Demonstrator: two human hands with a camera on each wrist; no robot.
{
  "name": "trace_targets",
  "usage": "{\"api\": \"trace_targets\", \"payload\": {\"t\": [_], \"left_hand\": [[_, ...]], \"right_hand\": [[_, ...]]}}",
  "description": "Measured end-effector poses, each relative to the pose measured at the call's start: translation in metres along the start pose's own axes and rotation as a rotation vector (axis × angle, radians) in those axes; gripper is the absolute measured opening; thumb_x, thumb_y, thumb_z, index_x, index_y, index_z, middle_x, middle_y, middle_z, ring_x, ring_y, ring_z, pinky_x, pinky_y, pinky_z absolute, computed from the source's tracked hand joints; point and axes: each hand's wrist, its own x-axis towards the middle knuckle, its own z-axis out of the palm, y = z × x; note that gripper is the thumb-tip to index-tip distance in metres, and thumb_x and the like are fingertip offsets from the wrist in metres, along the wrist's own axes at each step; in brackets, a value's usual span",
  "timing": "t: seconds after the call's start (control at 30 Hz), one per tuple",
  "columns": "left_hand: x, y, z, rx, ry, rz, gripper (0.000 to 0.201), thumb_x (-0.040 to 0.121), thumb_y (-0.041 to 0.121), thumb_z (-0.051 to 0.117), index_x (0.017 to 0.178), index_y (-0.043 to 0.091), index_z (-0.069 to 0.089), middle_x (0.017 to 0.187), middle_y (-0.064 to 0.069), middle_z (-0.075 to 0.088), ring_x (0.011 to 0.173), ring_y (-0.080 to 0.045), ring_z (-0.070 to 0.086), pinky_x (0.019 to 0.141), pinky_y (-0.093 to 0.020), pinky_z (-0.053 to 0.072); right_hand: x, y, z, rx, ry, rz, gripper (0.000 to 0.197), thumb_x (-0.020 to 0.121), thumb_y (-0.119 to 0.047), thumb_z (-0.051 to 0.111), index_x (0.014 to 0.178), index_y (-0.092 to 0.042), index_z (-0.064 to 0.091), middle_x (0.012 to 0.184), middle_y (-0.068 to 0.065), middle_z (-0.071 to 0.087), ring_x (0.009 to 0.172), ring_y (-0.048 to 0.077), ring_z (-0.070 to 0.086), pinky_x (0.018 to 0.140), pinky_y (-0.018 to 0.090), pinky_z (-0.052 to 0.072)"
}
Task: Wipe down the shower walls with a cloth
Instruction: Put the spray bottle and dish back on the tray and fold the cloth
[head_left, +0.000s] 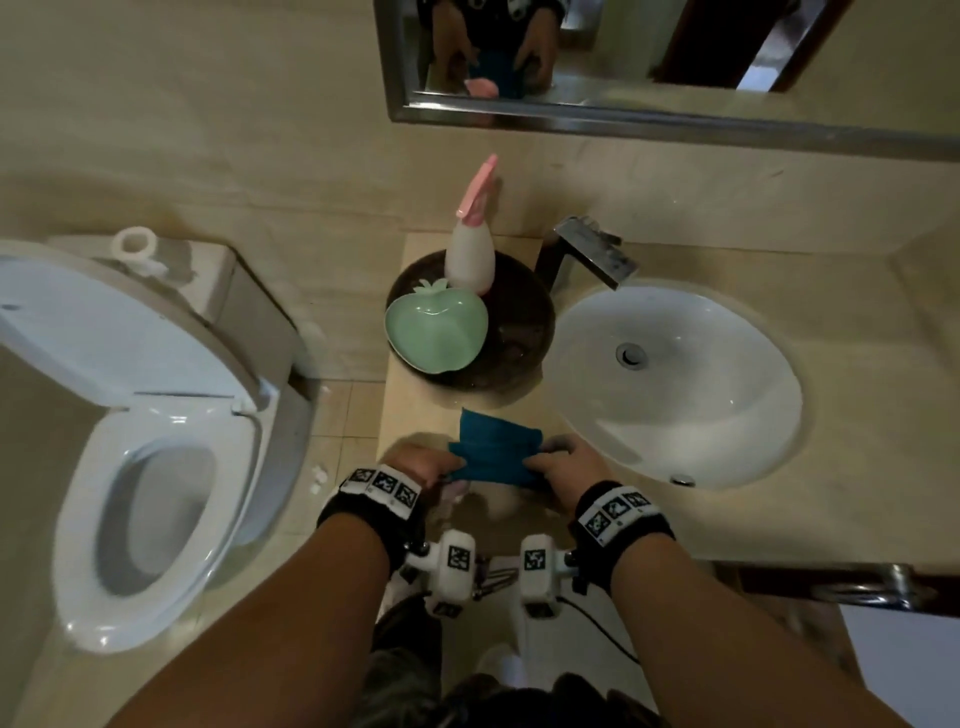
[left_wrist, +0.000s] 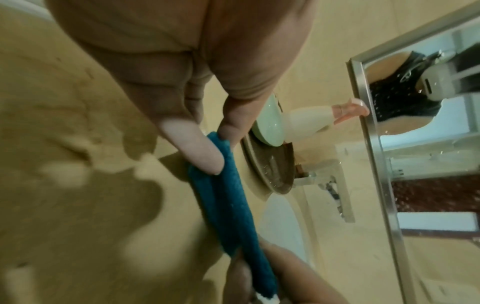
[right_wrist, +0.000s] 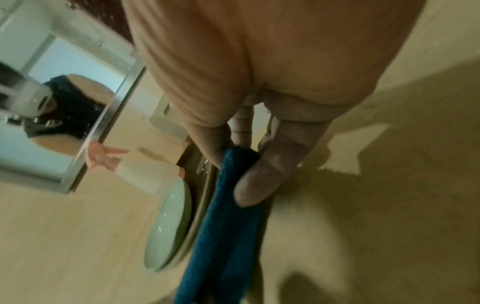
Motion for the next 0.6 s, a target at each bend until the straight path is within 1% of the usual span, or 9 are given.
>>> {"api": "trace_targets", "payload": {"t": [0.07,0.13,0.2,0.27,0.3,0.37,0.47,0.53,0.6], "left_hand": [[-0.002,0.013,0.001,-0.156,0.006,0.040,0.013,0.100,0.000,0.062,0.088,0.004,0.061,0.096,-0.017,0.067,0.082,-0.024,0.067,0.069,-0.030,0.063],[-0.003,0.027,0.001,-0.255,0.038,0.097,0.011,0.104,0.012,0.060,0.094,0.008,0.059,0.091,-0.009,0.065,0.078,-0.020,0.066,0.069,-0.030,0.060],[0.001,0.036,-0.002,-0.295,0.098,0.113,0.011,0.105,0.017,0.059,0.101,0.007,0.058,0.092,-0.009,0.062,0.077,-0.022,0.066,0.068,-0.033,0.060],[0.002,0.042,-0.008,-0.240,0.160,0.127,0.010,0.103,0.015,0.062,0.102,0.005,0.059,0.090,-0.011,0.060,0.074,-0.027,0.065,0.062,-0.040,0.062],[0.003,0.043,-0.014,-0.143,0.198,0.163,0.012,0.100,0.015,0.065,0.102,0.005,0.060,0.089,-0.012,0.062,0.074,-0.030,0.065,0.068,-0.045,0.064],[0.005,0.044,-0.027,0.169,0.284,0.289,0.022,0.092,0.024,0.069,0.105,0.007,0.063,0.090,-0.012,0.067,0.083,-0.032,0.068,0.087,-0.054,0.062],[0.001,0.044,-0.044,0.660,0.359,0.431,0.029,0.094,0.028,0.067,0.120,0.016,0.064,0.115,-0.007,0.068,0.107,-0.031,0.065,0.098,-0.038,0.052],[0.001,0.046,-0.051,0.808,0.347,0.504,0.039,0.097,0.025,0.066,0.135,0.017,0.060,0.131,-0.011,0.062,0.118,-0.032,0.062,0.103,-0.038,0.050],[0.001,0.050,-0.057,0.869,0.333,0.540,0.046,0.097,0.025,0.065,0.141,0.017,0.057,0.139,-0.013,0.058,0.121,-0.033,0.061,0.106,-0.039,0.049]], "right_hand": [[-0.002,-0.014,0.000,0.212,0.002,0.056,0.013,0.095,0.000,0.066,0.105,-0.006,0.058,0.114,0.025,0.063,0.084,0.036,0.069,0.049,0.034,0.059],[-0.003,-0.027,-0.002,0.360,0.038,0.111,0.016,0.102,-0.006,0.058,0.117,-0.004,0.056,0.109,0.017,0.060,0.080,0.033,0.072,0.052,0.035,0.061],[-0.001,-0.034,-0.003,0.372,0.080,0.137,0.019,0.104,-0.008,0.053,0.122,-0.004,0.051,0.100,0.016,0.059,0.075,0.033,0.072,0.060,0.044,0.063],[0.005,-0.030,-0.002,0.104,0.160,0.069,0.023,0.098,-0.009,0.057,0.121,-0.004,0.054,0.093,0.019,0.062,0.076,0.036,0.069,0.071,0.050,0.063],[0.008,-0.028,0.000,-0.079,0.204,0.012,0.030,0.092,-0.013,0.063,0.121,-0.006,0.057,0.096,0.019,0.064,0.082,0.036,0.069,0.078,0.051,0.062],[0.010,-0.025,0.004,-0.375,0.212,-0.072,0.047,0.084,-0.024,0.070,0.128,-0.014,0.056,0.114,0.015,0.064,0.100,0.035,0.066,0.090,0.045,0.058],[0.014,-0.023,0.014,-0.790,0.167,-0.223,0.070,0.087,-0.033,0.072,0.148,-0.019,0.042,0.140,0.014,0.049,0.123,0.036,0.054,0.103,0.042,0.049],[0.018,-0.021,0.020,-1.110,0.146,-0.384,0.075,0.090,-0.036,0.069,0.154,-0.020,0.035,0.150,0.011,0.041,0.134,0.036,0.042,0.111,0.042,0.040],[0.020,-0.023,0.028,-1.279,0.097,-0.519,0.070,0.092,-0.035,0.067,0.152,-0.019,0.035,0.150,0.008,0.043,0.134,0.033,0.042,0.111,0.041,0.040]]}}
